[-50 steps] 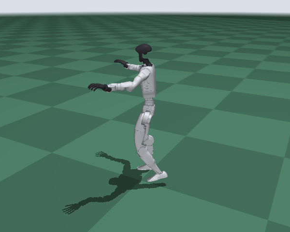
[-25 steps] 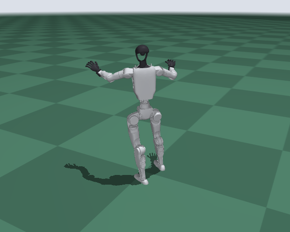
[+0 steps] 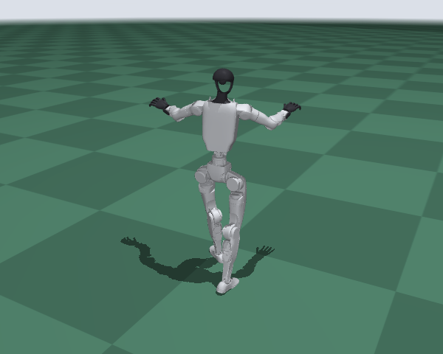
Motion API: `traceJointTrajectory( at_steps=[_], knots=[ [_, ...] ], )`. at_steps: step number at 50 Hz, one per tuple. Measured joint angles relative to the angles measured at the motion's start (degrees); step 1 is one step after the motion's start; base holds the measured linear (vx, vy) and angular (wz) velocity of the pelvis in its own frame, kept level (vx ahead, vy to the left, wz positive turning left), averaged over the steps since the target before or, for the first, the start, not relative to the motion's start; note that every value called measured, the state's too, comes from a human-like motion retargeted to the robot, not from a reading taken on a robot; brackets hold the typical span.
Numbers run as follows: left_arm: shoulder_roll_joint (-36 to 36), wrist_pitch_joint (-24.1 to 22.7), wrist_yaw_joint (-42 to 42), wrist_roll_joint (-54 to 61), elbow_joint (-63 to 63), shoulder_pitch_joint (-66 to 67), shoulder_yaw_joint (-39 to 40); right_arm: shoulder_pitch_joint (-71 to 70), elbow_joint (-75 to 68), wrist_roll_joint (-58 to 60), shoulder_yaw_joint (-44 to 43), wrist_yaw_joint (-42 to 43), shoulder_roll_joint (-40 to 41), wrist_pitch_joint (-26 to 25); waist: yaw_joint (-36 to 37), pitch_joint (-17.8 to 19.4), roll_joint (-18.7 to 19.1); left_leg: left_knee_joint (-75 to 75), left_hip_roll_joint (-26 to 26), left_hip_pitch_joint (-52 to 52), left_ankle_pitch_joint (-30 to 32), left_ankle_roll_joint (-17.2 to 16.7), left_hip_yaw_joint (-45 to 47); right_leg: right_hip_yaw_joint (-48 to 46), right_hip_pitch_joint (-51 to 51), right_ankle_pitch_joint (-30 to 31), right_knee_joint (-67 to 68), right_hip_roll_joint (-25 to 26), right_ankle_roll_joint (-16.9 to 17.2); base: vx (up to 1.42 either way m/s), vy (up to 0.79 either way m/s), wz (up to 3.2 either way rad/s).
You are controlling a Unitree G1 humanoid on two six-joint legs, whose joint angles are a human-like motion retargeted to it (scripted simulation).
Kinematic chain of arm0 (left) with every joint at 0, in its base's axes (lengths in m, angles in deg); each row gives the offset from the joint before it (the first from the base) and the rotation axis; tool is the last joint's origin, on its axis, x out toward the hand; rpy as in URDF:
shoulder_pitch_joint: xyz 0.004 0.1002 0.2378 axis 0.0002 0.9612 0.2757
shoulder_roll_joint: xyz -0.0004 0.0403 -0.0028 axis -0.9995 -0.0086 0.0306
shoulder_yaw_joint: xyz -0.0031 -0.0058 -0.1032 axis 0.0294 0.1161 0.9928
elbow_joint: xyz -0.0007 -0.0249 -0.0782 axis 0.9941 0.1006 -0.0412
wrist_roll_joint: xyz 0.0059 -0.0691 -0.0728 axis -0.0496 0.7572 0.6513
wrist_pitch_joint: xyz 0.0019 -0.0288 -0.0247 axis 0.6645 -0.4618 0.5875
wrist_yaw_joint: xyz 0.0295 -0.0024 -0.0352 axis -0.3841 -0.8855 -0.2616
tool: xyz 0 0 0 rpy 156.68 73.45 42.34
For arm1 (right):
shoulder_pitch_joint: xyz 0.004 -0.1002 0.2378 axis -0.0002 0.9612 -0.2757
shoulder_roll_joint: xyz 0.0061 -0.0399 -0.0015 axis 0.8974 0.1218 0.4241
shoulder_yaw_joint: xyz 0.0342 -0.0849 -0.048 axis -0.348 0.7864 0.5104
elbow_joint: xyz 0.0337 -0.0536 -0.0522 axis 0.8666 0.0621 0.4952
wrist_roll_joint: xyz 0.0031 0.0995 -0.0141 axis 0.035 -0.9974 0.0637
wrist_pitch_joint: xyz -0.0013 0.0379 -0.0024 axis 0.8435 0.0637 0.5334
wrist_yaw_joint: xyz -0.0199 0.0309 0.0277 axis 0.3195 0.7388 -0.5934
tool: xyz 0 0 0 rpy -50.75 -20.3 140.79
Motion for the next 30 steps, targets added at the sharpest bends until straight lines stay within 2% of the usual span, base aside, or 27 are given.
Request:
traceJointTrajectory(
  at_steps=[3, 6, 10, 15, 20, 23, 25, 27, 30],
  knots=[
    [1.1, -1.2, 1.7, -0.1, -0.1, 1.4, 0.6, -2.8, -1.8, -0.3, 1.6, 1.6, -0.4, 0.2, 0.7, 1.6, -0.3, 0.0, 0.1, -2.7, 1.8, 1.5, -13.3, 1.1, 0.0, 1.9, -6.9, 0.0, 0.6, -0.67, -0.22, -0.42],
    [2.0, -2.2, 2.5, -0.4, 0.2, 1.9, 0.4, -4.8, -3.5, -1.0, 2.4, 3.3, -0.4, 0.7, 1.2, 2.4, -1.1, 0.0, -0.9, -3.5, 0.7, 3.3, -23.9, 1.9, -2.7, 3.8, -8.9, -0.6, 1.0, -0.62, -0.18, -0.25],
    [2.6, 0.0, 1.5, -0.8, 1.1, 1.7, -0.4, -6.3, -5.3, -0.9, 2.6, 3.4, -0.3, -0.9, 1.1, 2.5, -3.6, 1.8, -3.1, -1.2, -3.4, 6.0, -24.6, 2.7, -8.4, 6.2, -8.0, -2.4, 1.5, -0.55, -0.13, -0.06],
    [2.0, 7.7, -2.7, -3.7, 2.1, 0.8, -1.5, -6.5, -5.9, 0.1, 2.3, 0.2, -0.7, -4.9, -0.8, 1.4, -7.9, 14.4, -5.2, 1.2, -12.3, 10.1, -25.9, 3.2, -14.2, 10.0, -7.6, -6.1, 2.9, -0.47, -0.08, 0.16],
    [0.9, 13.1, -7.6, -8.1, 2.5, 0.3, -2.1, -4.8, -5.4, -0.7, 1.2, -2.7, -1.7, -6.5, -5.0, 0.4, -9.7, 31.0, -4.7, 5.0, -21.8, 11.0, -33.5, 1.6, -15.3, 12.9, -9.5, -7.7, 3.1, -0.40, -0.01, 0.38],
    [0.3, 13.9, -8.9, -9.8, 2.4, 0.2, -2.2, -3.4, -5.2, -2.1, 0.0, -2.8, -2.4, -6.2, -8.2, -0.6, -9.0, 36.1, -3.2, 8.4, -22.2, 10.0, -38.2, -0.9, -15.6, 12.7, -10.3, -7.1, 2.5, -0.40, 0.05, 0.57],
    [0.0, 13.3, -8.0, -9.6, 2.0, 0.2, -2.1, -2.3, -5.2, -2.9, -0.9, -1.9, -2.8, -5.6, -10.3, -1.1, -8.0, 35.6, -2.6, 11.2, -19.8, 9.0, -42.0, -2.4, -16.1, 12.3, -10.6, -6.5, 2.2, -0.42, 0.11, 0.56],
    [0.1, 10.3, -4.2, -7.2, 1.3, 0.0, -1.5, -1.5, -5.3, -3.7, -2.1, 0.1, -3.2, -4.1, -11.9, -1.3, -7.1, 30.1, -2.6, 14.7, -17.5, 7.6, -45.6, -3.2, -17.2, 12.6, -10.8, -5.8, 2.5, -0.45, 0.17, 0.45],
    [1.0, 1.1, 5.0, -0.6, -0.1, -0.7, -0.6, -0.7, -5.7, -4.3, -3.8, 4.7, -3.5, -0.3, -13.6, -1.5, -5.7, 18.5, -2.5, 18.8, -17.7, 5.1, -48.4, -3.7, -20.0, 13.1, -10.8, -4.9, 3.6, -0.50, 0.22, 0.33]
  ],
)
